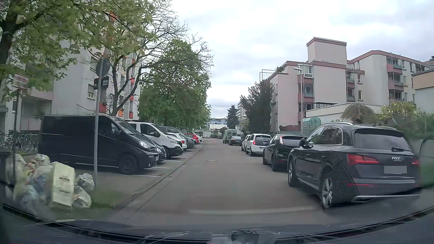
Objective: Follow the waypoints while adhering to traffic rules and regulations
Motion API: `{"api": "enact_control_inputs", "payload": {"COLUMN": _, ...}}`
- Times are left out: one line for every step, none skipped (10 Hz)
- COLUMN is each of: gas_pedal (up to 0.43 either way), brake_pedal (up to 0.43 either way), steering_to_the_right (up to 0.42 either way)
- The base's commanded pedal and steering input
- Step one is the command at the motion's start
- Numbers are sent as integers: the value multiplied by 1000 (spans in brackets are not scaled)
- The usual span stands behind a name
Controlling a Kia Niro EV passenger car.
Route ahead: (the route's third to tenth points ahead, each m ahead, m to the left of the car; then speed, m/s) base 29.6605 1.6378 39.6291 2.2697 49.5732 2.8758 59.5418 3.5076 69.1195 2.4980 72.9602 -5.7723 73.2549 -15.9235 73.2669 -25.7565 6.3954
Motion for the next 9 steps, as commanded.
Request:
{"api": "enact_control_inputs", "payload": {"gas_pedal": 59, "brake_pedal": 0, "steering_to_the_right": -2}}
{"api": "enact_control_inputs", "payload": {"gas_pedal": 59, "brake_pedal": 0, "steering_to_the_right": -2}}
{"api": "enact_control_inputs", "payload": {"gas_pedal": 59, "brake_pedal": 0, "steering_to_the_right": -3}}
{"api": "enact_control_inputs", "payload": {"gas_pedal": 59, "brake_pedal": 0, "steering_to_the_right": -2}}
{"api": "enact_control_inputs", "payload": {"gas_pedal": 59, "brake_pedal": 0, "steering_to_the_right": -3}}
{"api": "enact_control_inputs", "payload": {"gas_pedal": 59, "brake_pedal": 0, "steering_to_the_right": -3}}
{"api": "enact_control_inputs", "payload": {"gas_pedal": 59, "brake_pedal": 0, "steering_to_the_right": -2}}
{"api": "enact_control_inputs", "payload": {"gas_pedal": 59, "brake_pedal": 0, "steering_to_the_right": -3}}
{"api": "enact_control_inputs", "payload": {"gas_pedal": 59, "brake_pedal": 0, "steering_to_the_right": -3}}
